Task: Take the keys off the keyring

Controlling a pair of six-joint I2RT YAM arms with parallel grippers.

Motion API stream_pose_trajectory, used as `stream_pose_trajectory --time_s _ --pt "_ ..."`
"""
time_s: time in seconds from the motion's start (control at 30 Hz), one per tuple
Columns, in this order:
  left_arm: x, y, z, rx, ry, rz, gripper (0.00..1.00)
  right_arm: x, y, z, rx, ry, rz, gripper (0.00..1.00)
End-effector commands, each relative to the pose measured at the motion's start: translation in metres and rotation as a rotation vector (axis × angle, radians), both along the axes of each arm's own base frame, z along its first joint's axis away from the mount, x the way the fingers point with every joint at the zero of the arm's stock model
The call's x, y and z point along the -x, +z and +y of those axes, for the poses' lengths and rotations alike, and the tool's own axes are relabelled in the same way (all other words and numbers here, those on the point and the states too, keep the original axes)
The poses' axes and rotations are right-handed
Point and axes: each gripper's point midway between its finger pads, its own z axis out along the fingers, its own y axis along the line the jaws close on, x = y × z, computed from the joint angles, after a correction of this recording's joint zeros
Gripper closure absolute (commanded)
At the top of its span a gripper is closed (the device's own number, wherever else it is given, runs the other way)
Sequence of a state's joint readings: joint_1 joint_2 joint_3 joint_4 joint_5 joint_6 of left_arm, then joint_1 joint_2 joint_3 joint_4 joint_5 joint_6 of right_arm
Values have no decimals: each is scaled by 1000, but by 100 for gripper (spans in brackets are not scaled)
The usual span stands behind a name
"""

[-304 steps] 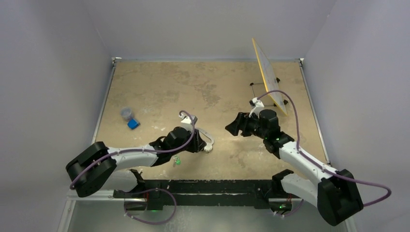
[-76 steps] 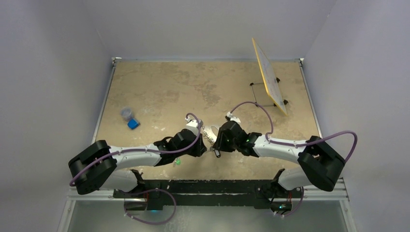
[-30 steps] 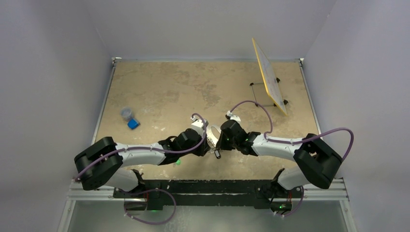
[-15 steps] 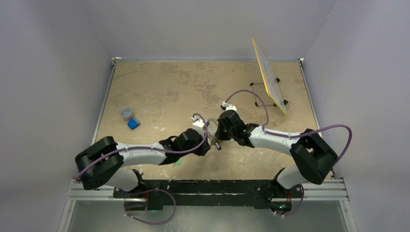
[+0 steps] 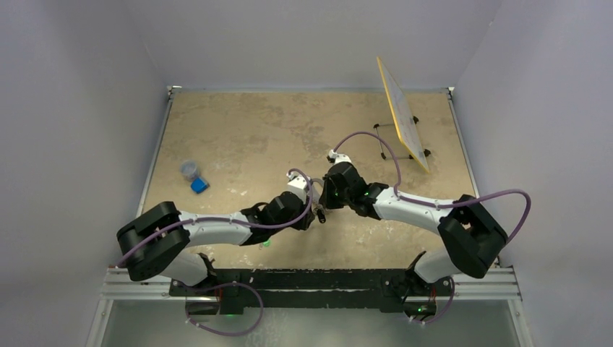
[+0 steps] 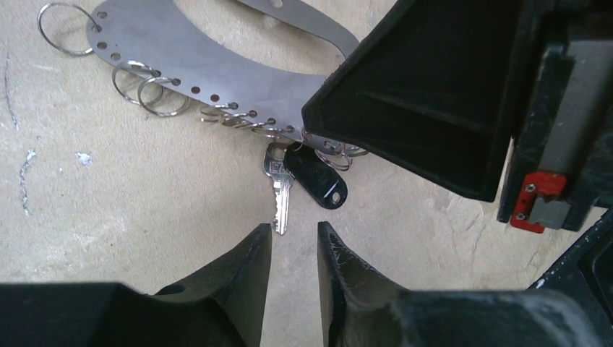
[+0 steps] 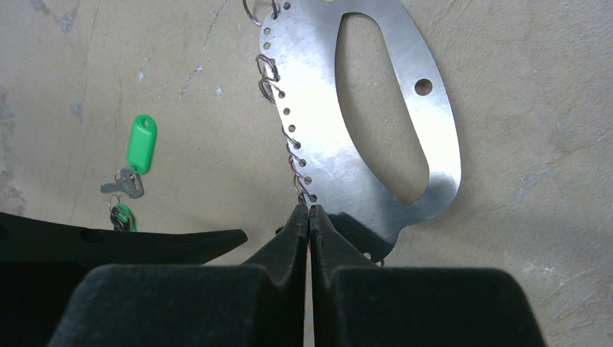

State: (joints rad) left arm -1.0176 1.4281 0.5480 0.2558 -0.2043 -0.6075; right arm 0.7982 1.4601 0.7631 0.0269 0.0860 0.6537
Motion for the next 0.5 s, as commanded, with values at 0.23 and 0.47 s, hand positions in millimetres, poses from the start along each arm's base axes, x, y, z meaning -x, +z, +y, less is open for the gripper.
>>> stream_pose_trajectory --time_s 0.23,0.47 --pt "-19 10 -22 -6 0 -59 60 -15 16 -4 -13 -38 -58 100" --pt "-26 -3 -26 -67 20 -54 65 -21 22 -11 -12 -47 -81 100"
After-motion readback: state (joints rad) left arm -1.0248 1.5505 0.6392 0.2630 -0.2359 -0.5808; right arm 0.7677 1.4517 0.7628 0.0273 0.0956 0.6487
